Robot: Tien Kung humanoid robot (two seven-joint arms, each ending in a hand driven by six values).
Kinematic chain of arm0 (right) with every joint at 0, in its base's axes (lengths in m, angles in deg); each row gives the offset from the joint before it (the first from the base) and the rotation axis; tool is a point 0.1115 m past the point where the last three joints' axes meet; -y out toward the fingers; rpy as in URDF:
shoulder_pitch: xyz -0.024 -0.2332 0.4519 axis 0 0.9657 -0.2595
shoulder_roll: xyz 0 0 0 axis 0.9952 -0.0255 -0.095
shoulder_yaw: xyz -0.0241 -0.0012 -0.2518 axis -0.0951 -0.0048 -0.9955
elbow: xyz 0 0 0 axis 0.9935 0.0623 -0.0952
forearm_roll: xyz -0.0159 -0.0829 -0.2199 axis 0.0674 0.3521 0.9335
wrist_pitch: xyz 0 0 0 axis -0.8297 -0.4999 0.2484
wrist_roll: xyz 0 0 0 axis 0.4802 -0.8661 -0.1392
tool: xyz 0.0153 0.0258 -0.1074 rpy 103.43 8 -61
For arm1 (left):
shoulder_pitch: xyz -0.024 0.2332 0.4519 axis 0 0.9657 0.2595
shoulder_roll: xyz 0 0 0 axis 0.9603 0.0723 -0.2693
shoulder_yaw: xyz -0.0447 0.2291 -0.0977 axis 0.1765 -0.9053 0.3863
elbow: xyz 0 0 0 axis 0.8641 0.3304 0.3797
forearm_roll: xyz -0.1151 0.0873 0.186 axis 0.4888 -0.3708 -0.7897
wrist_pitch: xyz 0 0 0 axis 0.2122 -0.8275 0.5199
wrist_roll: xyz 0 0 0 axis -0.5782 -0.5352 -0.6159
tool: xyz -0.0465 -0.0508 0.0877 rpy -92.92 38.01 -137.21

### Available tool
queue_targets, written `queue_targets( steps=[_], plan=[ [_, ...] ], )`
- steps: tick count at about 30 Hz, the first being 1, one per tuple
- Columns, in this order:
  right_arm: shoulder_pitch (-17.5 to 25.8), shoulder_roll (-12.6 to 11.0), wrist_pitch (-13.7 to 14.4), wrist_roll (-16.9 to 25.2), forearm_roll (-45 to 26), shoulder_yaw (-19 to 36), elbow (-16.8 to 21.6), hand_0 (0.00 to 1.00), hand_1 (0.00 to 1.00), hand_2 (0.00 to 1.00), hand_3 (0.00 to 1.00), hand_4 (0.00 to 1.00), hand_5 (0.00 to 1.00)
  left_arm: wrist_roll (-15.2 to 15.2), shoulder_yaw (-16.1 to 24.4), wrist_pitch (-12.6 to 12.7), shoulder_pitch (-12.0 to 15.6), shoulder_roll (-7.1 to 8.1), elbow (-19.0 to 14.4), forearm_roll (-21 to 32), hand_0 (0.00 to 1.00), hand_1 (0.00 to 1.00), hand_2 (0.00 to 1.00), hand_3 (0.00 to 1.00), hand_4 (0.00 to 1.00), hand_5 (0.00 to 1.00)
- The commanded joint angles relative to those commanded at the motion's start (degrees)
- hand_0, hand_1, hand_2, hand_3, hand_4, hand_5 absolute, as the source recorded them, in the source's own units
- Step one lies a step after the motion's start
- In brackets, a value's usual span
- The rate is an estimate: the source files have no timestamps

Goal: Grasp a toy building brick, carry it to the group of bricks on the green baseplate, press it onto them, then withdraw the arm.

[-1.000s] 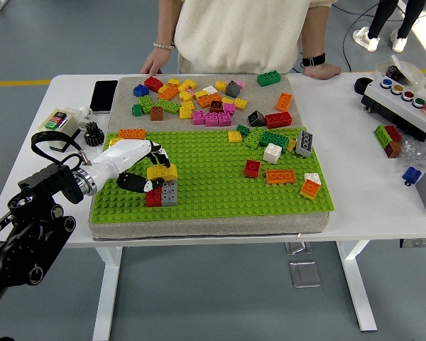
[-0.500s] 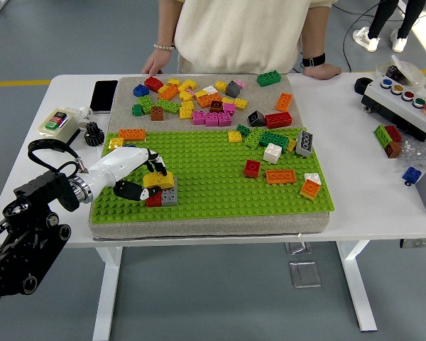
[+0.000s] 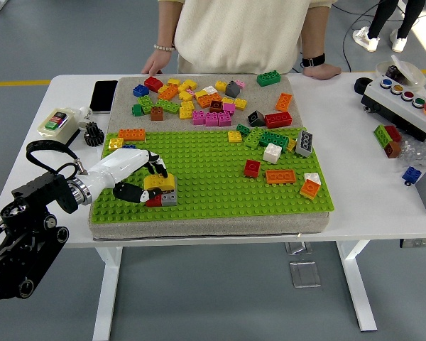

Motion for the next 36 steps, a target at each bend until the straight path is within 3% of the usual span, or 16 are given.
queue_targets(
  steps=[36],
  plan=[
    [-0.2,0.1,0.2,0.0,-0.2,-0.1,0.0,0.729,0.635,0.684,0.623,0.947,0.494,-0.5,-0.9,-0.3,-0.7,0.08,1.3,-0.3,0.615,0.574,0.549,0.534,0.689,0.002]
  ],
)
